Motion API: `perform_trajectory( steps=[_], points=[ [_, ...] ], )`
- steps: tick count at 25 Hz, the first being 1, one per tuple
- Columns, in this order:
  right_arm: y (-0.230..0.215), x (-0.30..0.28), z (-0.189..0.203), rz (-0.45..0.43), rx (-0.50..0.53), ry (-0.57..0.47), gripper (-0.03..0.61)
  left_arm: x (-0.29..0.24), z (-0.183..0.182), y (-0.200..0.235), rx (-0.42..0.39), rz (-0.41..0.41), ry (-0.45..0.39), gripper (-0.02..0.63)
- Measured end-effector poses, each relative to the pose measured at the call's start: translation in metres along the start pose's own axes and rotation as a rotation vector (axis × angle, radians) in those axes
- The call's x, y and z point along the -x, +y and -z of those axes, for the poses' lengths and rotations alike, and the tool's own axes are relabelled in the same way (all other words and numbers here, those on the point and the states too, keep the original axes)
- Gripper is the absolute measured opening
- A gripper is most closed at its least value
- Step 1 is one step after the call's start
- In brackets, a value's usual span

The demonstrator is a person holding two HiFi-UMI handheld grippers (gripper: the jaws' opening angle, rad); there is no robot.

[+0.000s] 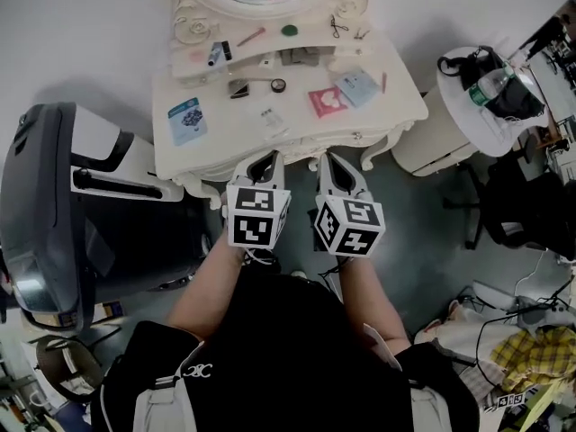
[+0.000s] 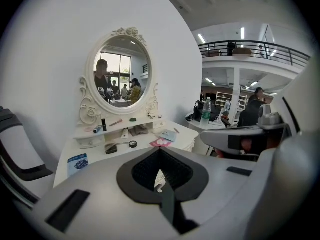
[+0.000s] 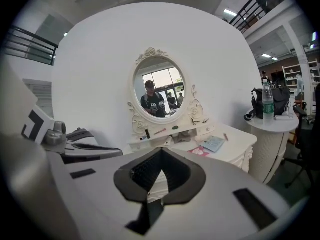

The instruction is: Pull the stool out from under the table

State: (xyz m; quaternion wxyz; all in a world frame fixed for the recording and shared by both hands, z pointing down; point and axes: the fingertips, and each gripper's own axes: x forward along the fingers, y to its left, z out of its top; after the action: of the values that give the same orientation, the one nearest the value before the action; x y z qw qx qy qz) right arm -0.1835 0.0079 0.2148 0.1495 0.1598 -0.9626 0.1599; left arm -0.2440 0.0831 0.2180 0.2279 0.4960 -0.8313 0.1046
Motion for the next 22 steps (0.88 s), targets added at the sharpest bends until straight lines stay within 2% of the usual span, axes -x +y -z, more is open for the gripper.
perform_trajectory(
  steps=[8, 13, 17, 22],
  points=[
    [-0.022, -0.029, 0.025, 0.139, -0.039, 0.046, 0.008, -0.049, 0.015, 0.007, -0.004, 0.143, 0.061, 0.0],
    [-0.042, -0.044, 0.056, 0.249, -0.084, 0.098, 0.008, -0.075, 0.029, 0.005, -0.012, 0.233, 0.117, 0.0],
    [-0.065, -0.049, 0.092, 0.317, -0.158, 0.144, 0.008, -0.102, 0.061, -0.005, -0.025, 0.292, 0.21, 0.0],
    [-0.098, -0.05, 0.14, 0.334, -0.234, 0.197, 0.008, -0.136, 0.109, -0.017, -0.018, 0.316, 0.324, 0.0]
  ],
)
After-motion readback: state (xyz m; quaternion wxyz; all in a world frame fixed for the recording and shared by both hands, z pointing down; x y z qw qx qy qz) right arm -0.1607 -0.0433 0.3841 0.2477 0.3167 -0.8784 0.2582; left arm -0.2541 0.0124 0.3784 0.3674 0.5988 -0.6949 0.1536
